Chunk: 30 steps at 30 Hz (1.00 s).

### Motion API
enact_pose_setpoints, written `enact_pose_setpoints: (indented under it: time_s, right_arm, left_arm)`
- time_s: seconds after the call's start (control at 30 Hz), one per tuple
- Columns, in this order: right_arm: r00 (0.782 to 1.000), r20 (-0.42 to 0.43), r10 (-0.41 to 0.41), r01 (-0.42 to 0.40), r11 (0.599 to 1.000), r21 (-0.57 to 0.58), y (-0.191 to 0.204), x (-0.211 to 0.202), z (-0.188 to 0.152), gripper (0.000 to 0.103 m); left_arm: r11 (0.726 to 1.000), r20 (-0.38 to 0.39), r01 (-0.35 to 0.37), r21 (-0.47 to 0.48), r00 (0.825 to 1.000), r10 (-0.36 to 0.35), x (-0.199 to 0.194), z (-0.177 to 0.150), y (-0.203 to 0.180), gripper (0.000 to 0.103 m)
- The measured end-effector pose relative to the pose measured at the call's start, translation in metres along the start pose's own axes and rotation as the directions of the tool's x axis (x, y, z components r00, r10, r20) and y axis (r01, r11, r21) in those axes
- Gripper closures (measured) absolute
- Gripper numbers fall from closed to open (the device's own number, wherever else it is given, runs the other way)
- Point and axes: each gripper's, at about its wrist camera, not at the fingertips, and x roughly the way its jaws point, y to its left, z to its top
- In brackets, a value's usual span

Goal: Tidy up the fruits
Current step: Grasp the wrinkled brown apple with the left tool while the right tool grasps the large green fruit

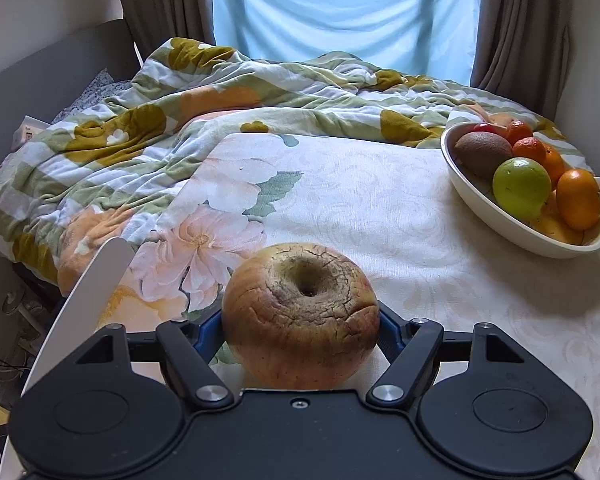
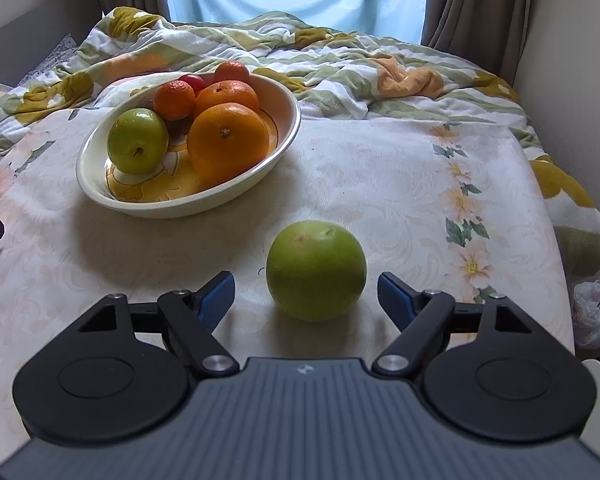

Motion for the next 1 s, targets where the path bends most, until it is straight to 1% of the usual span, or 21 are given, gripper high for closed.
enact_pose_setpoints:
  time_s: [0.13, 0.23, 0.27, 0.3, 0.47, 0.6, 0.7, 0.83, 1.0]
  right_arm:
    - [1.0, 0.006, -0.009, 0.009, 1.0, -0.011, 0.001, 0.0, 0.003, 0.014]
    - [1.0, 0.007, -0.014, 0.014, 1.0, -0.02, 0.001, 0.002, 0.005, 0.025]
    - [1.0, 0.005, -0.016, 0.016, 1.0, -0.026, 0.001, 0.003, 0.006, 0.032]
    - [1.0, 0.004, -0.029, 0.029, 0.999, -0.033, 0.002, 0.004, 0.006, 0.035]
    - [1.0, 0.004, -0.018, 0.018, 0.999, -0.026, 0.002, -0.002, 0.009, 0.035]
    - [1.0, 0.021, -0.009, 0.009, 1.0, -0.016, 0.006, -0.017, 0.012, 0.035]
    - [0.999, 0.032, -0.014, 0.014, 1.0, -0.005, 0.01, -0.03, 0.017, 0.035]
    - [0.999, 0.042, -0.01, 0.009, 1.0, 0.016, 0.013, -0.047, 0.025, 0.035]
    - [0.998, 0.057, -0.01, 0.008, 1.0, 0.026, 0.018, -0.068, 0.035, 0.035]
  left_arm:
    - [1.0, -0.001, 0.014, 0.006, 1.0, -0.014, -0.004, -0.003, 0.0, 0.025]
    - [1.0, 0.0, 0.032, 0.001, 1.0, -0.032, -0.008, -0.005, 0.0, 0.025]
    - [0.999, 0.0, 0.037, 0.0, 0.999, -0.037, -0.01, -0.005, 0.0, 0.025]
    - [0.999, 0.001, 0.043, 0.0, 0.999, -0.043, -0.012, -0.004, 0.0, 0.025]
    - [0.998, 0.012, 0.07, -0.001, 0.997, -0.07, -0.025, 0.0, -0.003, 0.025]
    - [0.994, 0.03, 0.109, -0.026, 0.994, -0.108, -0.04, 0.005, -0.004, 0.025]
    - [0.991, 0.043, 0.128, -0.024, 0.991, -0.127, -0.052, 0.01, -0.007, 0.025]
    - [0.989, 0.055, 0.148, 0.009, 0.987, -0.149, -0.07, 0.019, -0.015, 0.025]
    - [0.979, 0.071, 0.193, 0.063, 0.978, -0.197, -0.088, 0.032, -0.029, 0.025]
